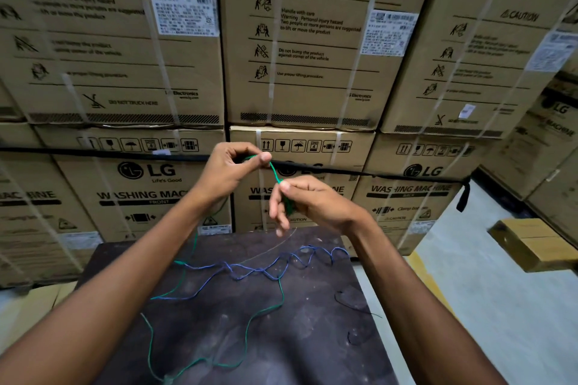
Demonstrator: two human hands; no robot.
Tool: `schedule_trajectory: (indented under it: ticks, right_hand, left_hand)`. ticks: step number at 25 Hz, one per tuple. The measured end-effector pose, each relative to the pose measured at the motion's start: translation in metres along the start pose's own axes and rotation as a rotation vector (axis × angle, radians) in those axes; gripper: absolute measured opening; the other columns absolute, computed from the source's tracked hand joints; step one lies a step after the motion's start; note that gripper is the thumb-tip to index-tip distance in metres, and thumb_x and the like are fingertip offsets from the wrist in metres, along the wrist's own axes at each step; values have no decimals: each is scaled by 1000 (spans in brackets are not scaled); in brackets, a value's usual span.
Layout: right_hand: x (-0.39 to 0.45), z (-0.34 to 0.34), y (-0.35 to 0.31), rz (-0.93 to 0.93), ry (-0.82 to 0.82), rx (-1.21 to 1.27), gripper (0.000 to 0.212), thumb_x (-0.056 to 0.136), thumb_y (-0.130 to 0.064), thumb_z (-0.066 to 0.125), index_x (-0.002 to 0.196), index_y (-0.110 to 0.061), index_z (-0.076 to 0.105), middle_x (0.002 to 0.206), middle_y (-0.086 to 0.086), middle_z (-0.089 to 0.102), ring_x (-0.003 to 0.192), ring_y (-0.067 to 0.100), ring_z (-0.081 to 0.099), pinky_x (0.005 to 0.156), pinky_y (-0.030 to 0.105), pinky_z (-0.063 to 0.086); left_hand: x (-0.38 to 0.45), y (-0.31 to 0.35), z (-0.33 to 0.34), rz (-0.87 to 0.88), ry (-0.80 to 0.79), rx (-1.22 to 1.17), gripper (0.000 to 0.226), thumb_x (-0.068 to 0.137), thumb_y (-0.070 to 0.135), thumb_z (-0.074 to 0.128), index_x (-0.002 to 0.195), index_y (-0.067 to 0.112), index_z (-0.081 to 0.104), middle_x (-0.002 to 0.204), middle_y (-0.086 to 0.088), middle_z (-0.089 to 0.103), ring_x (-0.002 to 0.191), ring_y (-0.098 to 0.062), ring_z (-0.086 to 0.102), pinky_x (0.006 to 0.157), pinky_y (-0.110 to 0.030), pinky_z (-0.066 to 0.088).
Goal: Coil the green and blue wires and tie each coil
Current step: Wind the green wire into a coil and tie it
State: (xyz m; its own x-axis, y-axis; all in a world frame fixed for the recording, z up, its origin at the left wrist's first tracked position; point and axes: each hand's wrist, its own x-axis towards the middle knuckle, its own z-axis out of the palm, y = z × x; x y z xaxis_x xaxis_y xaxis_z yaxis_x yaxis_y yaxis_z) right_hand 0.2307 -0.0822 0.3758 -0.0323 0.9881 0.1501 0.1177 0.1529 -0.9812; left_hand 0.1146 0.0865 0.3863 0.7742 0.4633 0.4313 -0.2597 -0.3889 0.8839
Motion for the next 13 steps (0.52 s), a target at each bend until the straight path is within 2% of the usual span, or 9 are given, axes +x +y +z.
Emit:
schedule_trajectory:
  ticks: [2,4,5,7,10,13]
  right_hand:
    - [5,4,-11,-96,15,178,39,106,-24,37,95,-2,66,76,13,68,75,31,68,75,46,48]
    - [13,4,-17,-202,65,353,38,105,-22,37,103,-1,68,93,16,74,88,29,72,83,40,55]
    - [19,2,-19,-244,103,425,38,106,-20,35,110,2,67,104,19,74,97,29,72,88,37,58]
    - [28,-6,-18,-301,193,465,41,109,-15,28,121,9,60,123,24,68,111,30,69,97,35,56]
    - [35,-21,-3,-294,342,267,43,112,-14,25,126,13,56,135,30,59,121,32,64,104,38,52]
    - [38,-23,16,-189,434,-105,42,112,-13,30,126,13,59,133,27,63,123,33,64,106,39,51]
  left_hand:
    - [-7,-9,10,-72,11,-111,19,97,4,62,83,11,73,61,15,68,58,4,56,58,-11,41]
    - [-20,-21,21,-153,-12,-193,23,100,6,58,92,19,76,61,15,64,55,1,53,54,-14,38]
    - [-28,-27,26,-191,-35,-195,22,101,8,57,97,19,76,57,15,61,48,3,48,48,-12,35]
    - [-44,-38,31,-189,-118,-94,22,103,15,56,92,13,76,53,11,53,42,0,37,42,-15,27]
    - [-58,-41,25,-81,-184,52,25,101,15,60,83,14,76,52,6,53,50,-5,41,50,-21,31]
    - [-59,-27,11,3,-270,190,26,100,19,61,79,18,76,56,7,60,51,-5,44,52,-26,35]
